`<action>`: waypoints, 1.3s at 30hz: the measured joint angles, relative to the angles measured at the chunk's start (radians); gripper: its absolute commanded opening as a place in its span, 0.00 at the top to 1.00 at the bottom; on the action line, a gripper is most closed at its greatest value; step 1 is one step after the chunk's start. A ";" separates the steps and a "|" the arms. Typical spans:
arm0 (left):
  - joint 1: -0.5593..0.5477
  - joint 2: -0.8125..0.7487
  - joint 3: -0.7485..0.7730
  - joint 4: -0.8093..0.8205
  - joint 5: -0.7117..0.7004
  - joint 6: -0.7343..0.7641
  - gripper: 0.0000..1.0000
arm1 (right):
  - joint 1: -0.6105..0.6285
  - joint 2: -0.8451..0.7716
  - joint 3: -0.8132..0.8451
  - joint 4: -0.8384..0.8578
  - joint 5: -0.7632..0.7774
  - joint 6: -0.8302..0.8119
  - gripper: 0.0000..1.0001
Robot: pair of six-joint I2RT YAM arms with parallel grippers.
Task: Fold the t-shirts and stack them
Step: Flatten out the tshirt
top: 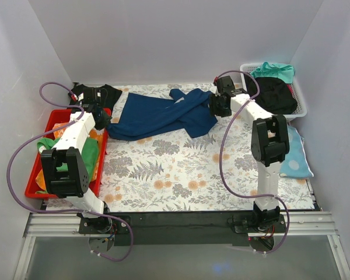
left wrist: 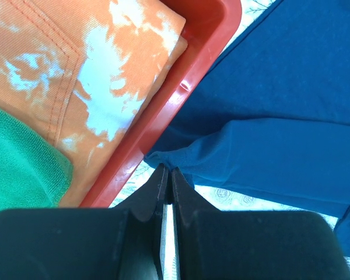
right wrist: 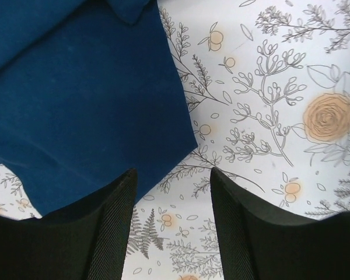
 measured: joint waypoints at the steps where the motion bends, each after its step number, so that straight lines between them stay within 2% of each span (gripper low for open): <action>1: 0.000 0.000 0.000 0.001 0.001 0.000 1.00 | 0.000 0.013 0.000 0.002 -0.003 0.001 0.43; 11: 0.000 0.000 -0.002 0.003 0.004 0.000 1.00 | 0.000 0.153 0.093 0.023 -0.036 0.004 0.46; 14: 0.000 0.000 -0.002 0.003 0.004 0.000 1.00 | 0.000 0.182 0.116 0.022 -0.035 0.002 0.53; 15: 0.000 0.000 -0.002 0.003 0.004 0.000 1.00 | 0.000 0.187 0.116 0.022 -0.034 -0.001 0.64; 17: 0.000 0.000 -0.002 0.003 0.004 0.000 1.00 | 0.000 0.188 0.117 0.022 -0.035 -0.003 0.78; 18: 0.000 0.000 -0.002 0.003 0.004 0.000 1.00 | 0.000 0.188 0.113 0.024 -0.034 -0.003 0.93; 19: 0.000 0.000 -0.002 0.003 0.004 0.000 1.00 | 0.000 0.185 0.105 0.029 -0.035 -0.008 0.98; 28: 0.000 0.000 -0.002 0.003 0.004 0.001 1.00 | 0.021 0.017 -0.126 0.029 0.014 0.005 0.99; 32: 0.000 0.000 -0.002 0.003 0.004 0.001 1.00 | 0.051 -0.158 -0.235 -0.032 0.037 0.027 0.99; 39: 0.000 0.000 -0.001 0.002 0.004 0.002 1.00 | 0.094 -0.480 -0.255 -0.058 0.014 0.075 0.99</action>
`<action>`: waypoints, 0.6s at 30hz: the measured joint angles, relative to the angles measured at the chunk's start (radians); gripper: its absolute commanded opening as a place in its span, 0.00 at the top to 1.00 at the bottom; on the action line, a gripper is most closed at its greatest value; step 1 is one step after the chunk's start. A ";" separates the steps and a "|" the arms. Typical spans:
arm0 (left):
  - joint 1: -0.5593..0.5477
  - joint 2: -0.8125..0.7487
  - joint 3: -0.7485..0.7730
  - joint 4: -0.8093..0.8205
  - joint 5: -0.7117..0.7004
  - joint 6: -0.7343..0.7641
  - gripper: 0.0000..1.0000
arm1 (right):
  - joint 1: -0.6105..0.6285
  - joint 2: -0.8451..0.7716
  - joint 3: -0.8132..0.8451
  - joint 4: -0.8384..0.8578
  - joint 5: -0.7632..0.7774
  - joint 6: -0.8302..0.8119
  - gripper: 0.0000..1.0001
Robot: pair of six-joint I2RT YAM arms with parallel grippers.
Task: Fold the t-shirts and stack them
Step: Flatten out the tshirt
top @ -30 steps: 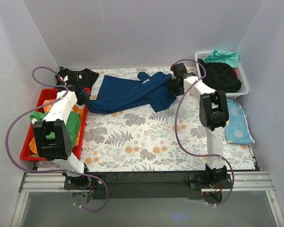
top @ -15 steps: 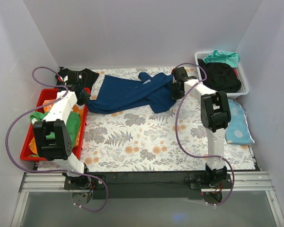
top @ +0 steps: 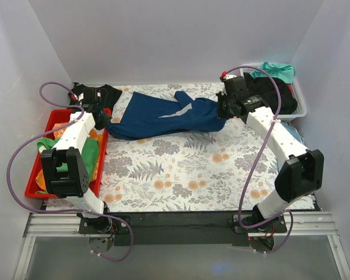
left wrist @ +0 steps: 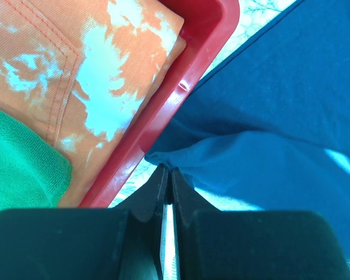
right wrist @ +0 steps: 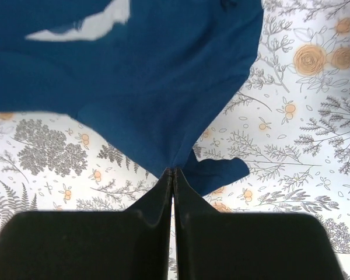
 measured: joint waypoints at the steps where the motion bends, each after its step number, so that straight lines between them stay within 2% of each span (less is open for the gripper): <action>1: 0.000 0.000 0.001 0.000 0.000 0.000 1.00 | 0.000 -0.020 0.001 0.000 -0.001 0.005 0.99; 5: 0.000 0.000 0.004 0.001 0.005 0.001 1.00 | -0.003 0.032 0.005 0.006 -0.001 0.008 0.99; 13: 0.000 0.000 0.004 0.002 0.026 0.003 1.00 | -0.004 0.359 0.004 -0.007 0.021 0.004 0.99; 16: 0.000 0.000 0.004 0.002 0.031 0.003 1.00 | -0.007 0.399 0.004 -0.022 0.039 0.005 0.89; 18: 0.000 0.000 0.004 0.002 0.032 0.003 1.00 | -0.009 0.395 0.004 -0.030 0.059 0.007 0.72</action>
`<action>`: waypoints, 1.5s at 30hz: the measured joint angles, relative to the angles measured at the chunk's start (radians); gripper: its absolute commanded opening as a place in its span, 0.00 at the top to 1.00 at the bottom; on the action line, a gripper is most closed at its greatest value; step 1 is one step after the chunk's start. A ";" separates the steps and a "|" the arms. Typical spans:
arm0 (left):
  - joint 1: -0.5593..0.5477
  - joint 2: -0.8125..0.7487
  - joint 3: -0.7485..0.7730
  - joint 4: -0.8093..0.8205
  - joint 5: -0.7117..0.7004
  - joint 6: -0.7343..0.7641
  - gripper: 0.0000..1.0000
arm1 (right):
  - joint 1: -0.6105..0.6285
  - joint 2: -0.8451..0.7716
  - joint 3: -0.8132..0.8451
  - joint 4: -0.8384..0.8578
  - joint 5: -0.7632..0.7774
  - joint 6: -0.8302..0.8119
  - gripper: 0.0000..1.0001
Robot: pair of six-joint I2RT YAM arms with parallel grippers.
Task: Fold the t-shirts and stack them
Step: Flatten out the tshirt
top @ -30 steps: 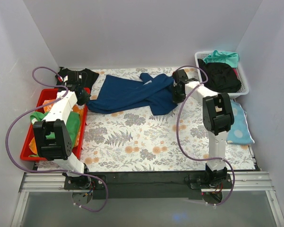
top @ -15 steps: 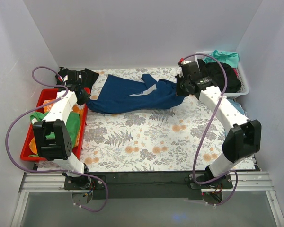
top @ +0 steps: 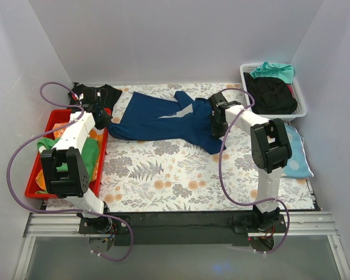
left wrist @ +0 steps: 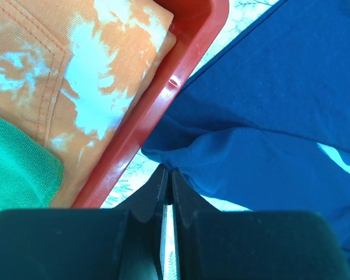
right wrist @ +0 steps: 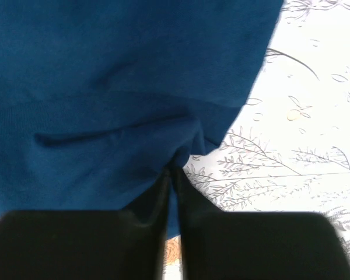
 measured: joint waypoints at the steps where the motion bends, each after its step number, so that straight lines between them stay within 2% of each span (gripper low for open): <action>1: 0.000 0.000 0.000 0.000 0.001 0.000 1.00 | -0.001 -0.003 0.000 0.000 0.007 0.006 0.66; 3: 0.000 0.000 0.000 0.000 0.002 0.000 1.00 | -0.002 -0.011 -0.002 0.000 0.021 0.002 0.55; 7: 0.000 0.000 0.000 0.002 0.003 0.001 1.00 | -0.003 -0.071 -0.042 0.004 0.050 0.011 0.45; 14: 0.000 0.000 -0.001 0.007 0.010 0.002 1.00 | -0.003 -0.221 -0.151 0.000 0.072 0.027 0.45; 21: 0.000 0.000 -0.007 0.013 0.017 0.003 1.00 | -0.003 -0.210 -0.235 0.008 0.057 0.041 0.48; 27: 0.000 0.000 -0.011 0.016 0.018 0.003 1.00 | -0.003 -0.141 -0.224 0.037 0.061 0.057 0.55; 29: 0.000 0.000 -0.012 0.016 0.017 0.003 1.00 | -0.003 -0.129 -0.212 0.039 0.056 0.058 0.61; 30: 0.000 0.000 -0.013 0.016 0.018 0.003 1.00 | -0.003 -0.126 -0.209 0.040 0.052 0.060 0.65; 31: 0.000 0.000 -0.013 0.016 0.017 0.003 1.00 | -0.003 -0.124 -0.208 0.041 0.048 0.062 0.75; 33: 0.000 0.000 -0.017 0.019 0.017 0.003 1.00 | -0.002 -0.124 -0.208 0.047 0.038 0.070 0.86; 34: 0.000 0.000 -0.019 0.019 0.017 0.003 1.00 | -0.002 -0.124 -0.211 0.054 0.033 0.076 0.97; 41: 0.000 0.000 -0.023 0.019 0.017 0.003 1.00 | -0.002 -0.174 -0.280 0.109 0.036 0.101 0.99; 45: 0.000 0.000 -0.023 0.017 0.022 0.003 1.00 | -0.003 -0.219 -0.319 0.070 0.051 0.106 0.99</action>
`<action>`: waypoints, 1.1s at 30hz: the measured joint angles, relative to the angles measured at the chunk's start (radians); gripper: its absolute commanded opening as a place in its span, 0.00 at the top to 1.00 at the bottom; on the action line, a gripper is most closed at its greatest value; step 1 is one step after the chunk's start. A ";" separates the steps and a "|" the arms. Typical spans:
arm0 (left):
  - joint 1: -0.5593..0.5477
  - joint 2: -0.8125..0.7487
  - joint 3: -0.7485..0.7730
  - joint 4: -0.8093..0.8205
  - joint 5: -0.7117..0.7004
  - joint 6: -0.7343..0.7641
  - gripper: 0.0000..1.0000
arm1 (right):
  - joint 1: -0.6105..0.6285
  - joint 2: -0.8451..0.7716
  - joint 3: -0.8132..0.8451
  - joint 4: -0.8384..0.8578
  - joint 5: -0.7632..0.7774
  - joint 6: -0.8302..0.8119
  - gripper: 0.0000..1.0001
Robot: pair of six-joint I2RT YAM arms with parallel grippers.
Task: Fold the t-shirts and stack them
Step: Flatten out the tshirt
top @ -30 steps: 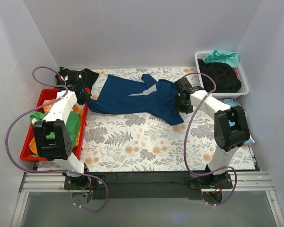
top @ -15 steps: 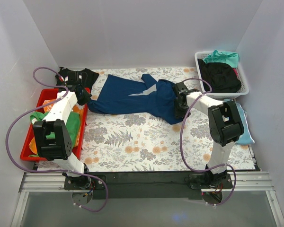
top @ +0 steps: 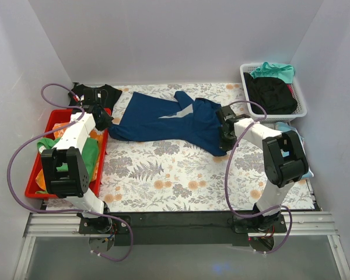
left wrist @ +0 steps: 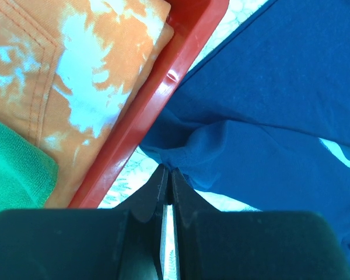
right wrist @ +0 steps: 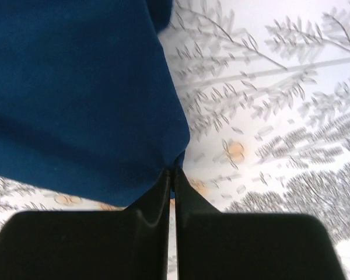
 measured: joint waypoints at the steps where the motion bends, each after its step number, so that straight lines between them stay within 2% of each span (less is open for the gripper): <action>1: 0.000 0.000 0.001 -0.003 0.004 0.000 1.00 | 0.000 -0.015 -0.002 -0.024 0.007 0.000 0.99; 6: 0.000 -0.016 0.035 -0.034 0.053 0.000 1.00 | 0.000 -0.190 0.029 -0.146 0.045 0.005 0.99; 11: 0.000 -0.131 0.048 -0.035 0.130 -0.004 1.00 | 0.000 -0.448 0.182 -0.207 0.107 0.003 0.99; 15: 0.000 -0.243 0.077 -0.018 0.191 -0.005 1.00 | 0.000 -0.586 0.323 -0.226 0.167 -0.005 0.99; 19: 0.000 -0.314 0.143 0.001 0.224 0.003 1.00 | 0.000 -0.631 0.455 -0.245 0.226 -0.039 0.99; 26: 0.000 -0.326 0.321 0.011 0.237 0.027 1.00 | 0.000 -0.663 0.609 -0.261 0.281 -0.095 0.99; 33: 0.000 -0.463 0.303 0.037 0.264 -0.010 1.00 | 0.000 -0.748 0.728 -0.281 0.292 -0.132 0.99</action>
